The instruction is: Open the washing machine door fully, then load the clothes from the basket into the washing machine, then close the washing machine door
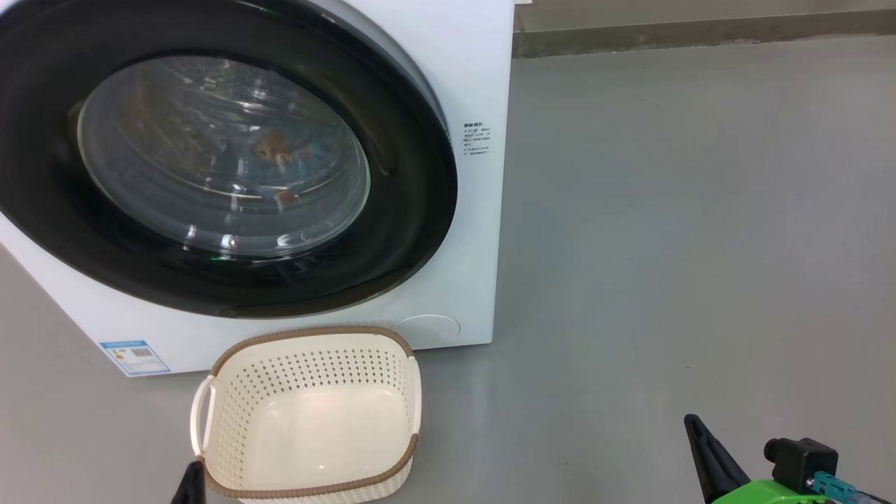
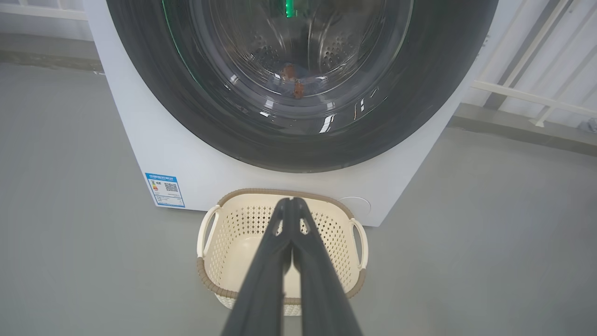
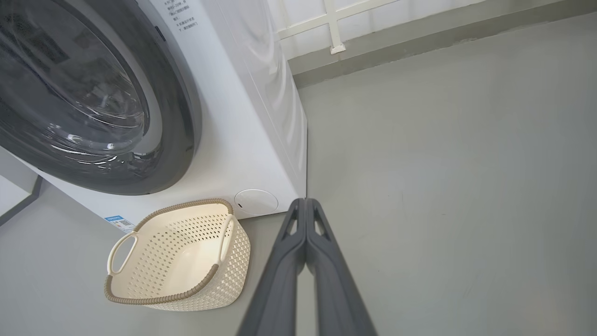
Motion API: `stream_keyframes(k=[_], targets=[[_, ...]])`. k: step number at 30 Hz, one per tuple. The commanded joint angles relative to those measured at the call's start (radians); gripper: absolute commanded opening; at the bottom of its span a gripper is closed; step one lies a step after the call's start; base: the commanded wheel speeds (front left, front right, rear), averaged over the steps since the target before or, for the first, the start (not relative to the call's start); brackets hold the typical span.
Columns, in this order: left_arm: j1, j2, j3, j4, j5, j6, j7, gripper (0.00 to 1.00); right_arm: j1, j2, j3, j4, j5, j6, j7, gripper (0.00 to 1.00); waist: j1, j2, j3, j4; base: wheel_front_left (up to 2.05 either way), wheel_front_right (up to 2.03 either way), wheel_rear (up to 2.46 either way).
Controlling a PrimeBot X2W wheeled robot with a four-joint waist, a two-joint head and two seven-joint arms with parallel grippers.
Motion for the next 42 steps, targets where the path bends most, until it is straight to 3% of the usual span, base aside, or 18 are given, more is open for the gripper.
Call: stream_keyframes(k=[1, 7, 42], targets=[[-0.016, 0.015, 0.012, -0.021, -0.031, 0.000, 0.008, 0.00, -0.022, -0.008, -0.008, -0.028, 0.027, 0.000, 0.008, 0.00, 0.0017, -0.0001, -0.001, 0.001, 0.00, 0.00, 0.00], [-0.025, 0.012, 0.017, -0.020, -0.093, 0.000, 0.025, 0.00, -0.023, -0.004, -0.016, -0.039, 0.085, 0.000, 0.026, 0.00, 0.0001, -0.0001, 0.000, 0.003, 0.00, 0.00, 0.00], [-0.085, -0.005, 0.050, -0.018, -0.453, -0.001, 0.128, 0.00, -0.032, 0.021, -0.062, -0.102, 0.424, -0.001, 0.128, 0.00, -0.0001, -0.0001, 0.001, 0.017, 0.00, 0.00, 0.00]])
